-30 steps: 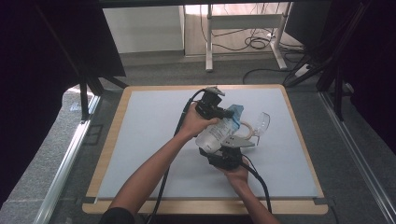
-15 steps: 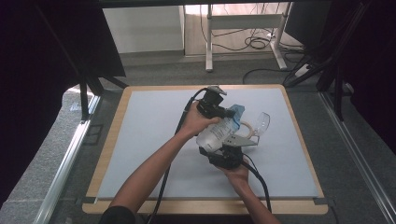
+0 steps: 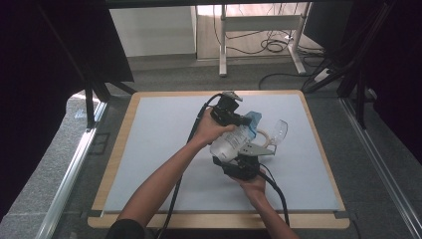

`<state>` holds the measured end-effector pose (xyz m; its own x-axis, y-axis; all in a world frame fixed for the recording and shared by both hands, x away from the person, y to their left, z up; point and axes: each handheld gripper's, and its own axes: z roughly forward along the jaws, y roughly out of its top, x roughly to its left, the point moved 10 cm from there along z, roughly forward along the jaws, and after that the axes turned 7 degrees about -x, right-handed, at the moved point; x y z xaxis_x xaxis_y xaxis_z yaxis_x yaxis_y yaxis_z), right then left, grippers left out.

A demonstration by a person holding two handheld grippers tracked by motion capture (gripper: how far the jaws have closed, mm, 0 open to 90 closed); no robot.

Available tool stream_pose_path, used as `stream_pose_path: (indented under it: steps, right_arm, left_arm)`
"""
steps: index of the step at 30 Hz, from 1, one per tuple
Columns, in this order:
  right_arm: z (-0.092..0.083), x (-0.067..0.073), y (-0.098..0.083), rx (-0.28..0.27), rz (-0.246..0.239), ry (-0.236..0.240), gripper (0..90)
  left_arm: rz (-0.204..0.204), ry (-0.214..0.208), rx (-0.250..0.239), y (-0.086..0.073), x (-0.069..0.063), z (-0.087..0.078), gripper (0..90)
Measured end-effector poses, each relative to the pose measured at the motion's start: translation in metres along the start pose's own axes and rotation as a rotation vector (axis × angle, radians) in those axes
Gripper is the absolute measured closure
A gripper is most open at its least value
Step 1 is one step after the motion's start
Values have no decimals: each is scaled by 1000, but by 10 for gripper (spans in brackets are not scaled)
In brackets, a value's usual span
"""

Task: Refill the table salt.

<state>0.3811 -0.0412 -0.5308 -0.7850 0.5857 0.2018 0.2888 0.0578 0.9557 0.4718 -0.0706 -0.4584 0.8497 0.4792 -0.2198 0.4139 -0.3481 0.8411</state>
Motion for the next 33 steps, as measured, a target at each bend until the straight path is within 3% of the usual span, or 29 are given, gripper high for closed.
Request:
stream_pose_path:
  steps: [15, 33]
  right_arm:
    - [1, 0, 3, -5, 18, -21, 585]
    - [-2, 4, 5, -23, 45, 14, 587]
  left_arm:
    - [5, -8, 16, 2, 0, 2, 899]
    - [23, -12, 38, 1, -1, 2, 900]
